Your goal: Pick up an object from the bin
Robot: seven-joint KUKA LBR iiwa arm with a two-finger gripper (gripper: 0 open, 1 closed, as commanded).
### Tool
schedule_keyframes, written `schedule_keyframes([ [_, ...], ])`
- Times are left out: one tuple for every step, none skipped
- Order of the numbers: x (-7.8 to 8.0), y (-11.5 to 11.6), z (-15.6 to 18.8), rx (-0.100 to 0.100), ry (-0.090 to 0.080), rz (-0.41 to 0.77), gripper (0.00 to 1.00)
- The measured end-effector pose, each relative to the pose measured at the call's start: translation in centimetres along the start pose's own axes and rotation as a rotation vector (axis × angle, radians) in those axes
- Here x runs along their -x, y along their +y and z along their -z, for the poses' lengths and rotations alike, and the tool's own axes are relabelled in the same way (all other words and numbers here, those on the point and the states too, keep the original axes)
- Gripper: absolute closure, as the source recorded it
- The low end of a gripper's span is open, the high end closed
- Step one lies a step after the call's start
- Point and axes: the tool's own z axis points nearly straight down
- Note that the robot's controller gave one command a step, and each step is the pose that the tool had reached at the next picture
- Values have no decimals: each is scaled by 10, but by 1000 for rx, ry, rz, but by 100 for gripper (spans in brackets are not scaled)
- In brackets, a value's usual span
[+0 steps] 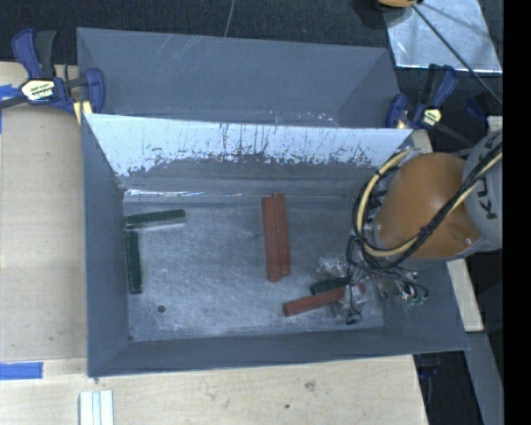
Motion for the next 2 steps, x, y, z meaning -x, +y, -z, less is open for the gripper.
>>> schedule_keyframes([
  [0,0,0,0,0,1,100],
  [29,2,130,0,1,-3,100],
])
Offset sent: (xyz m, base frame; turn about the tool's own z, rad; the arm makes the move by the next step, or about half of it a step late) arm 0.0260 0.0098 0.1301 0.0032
